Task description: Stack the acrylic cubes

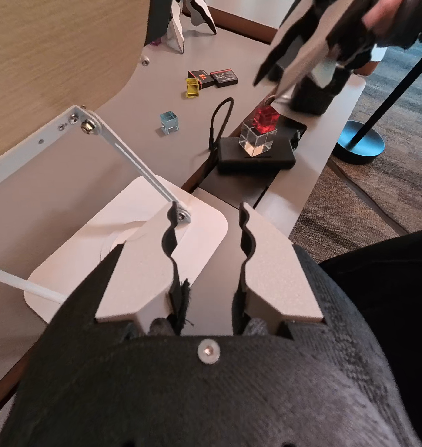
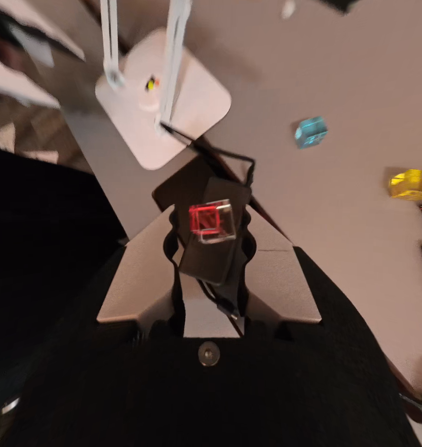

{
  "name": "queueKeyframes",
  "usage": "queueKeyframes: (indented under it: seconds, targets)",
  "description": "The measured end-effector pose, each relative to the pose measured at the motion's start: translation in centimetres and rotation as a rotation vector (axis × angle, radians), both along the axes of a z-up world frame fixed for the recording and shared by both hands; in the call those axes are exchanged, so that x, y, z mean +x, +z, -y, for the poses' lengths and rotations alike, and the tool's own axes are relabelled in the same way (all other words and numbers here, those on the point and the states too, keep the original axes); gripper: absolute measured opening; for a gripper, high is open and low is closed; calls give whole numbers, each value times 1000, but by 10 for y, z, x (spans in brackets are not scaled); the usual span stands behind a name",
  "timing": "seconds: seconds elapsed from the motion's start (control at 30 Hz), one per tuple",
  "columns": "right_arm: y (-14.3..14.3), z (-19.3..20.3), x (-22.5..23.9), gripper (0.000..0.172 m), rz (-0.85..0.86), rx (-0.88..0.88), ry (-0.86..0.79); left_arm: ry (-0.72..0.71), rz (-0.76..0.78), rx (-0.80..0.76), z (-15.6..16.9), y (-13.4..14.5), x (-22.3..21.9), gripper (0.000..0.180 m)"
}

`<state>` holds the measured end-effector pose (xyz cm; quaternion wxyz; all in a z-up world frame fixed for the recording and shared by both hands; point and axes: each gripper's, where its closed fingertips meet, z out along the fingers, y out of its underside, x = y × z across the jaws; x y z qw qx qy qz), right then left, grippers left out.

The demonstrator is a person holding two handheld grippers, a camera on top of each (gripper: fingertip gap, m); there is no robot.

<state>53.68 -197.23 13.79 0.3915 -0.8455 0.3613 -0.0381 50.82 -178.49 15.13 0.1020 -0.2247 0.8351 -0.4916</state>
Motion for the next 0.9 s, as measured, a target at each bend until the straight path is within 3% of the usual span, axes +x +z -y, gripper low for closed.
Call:
queueKeyframes:
  seconds: [0.17,0.47,0.6,0.8,0.9]
  targets:
    - [-7,18,50,48,83,-27,-95,26,-13,8,-5,-3,3,51]
    - [-50,-17,137,51,264,-73,-20,102,-40,64,-23,-5,6,51]
    - [-65,-29,151,50,244,-101,38,138,-52,81,-32,-4,6,51]
    - [-82,-25,151,24,197,-133,69,165,-67,87,-39,-4,4,51]
    - [-79,-21,145,24,166,-120,38,158,-62,89,-40,-4,1,51]
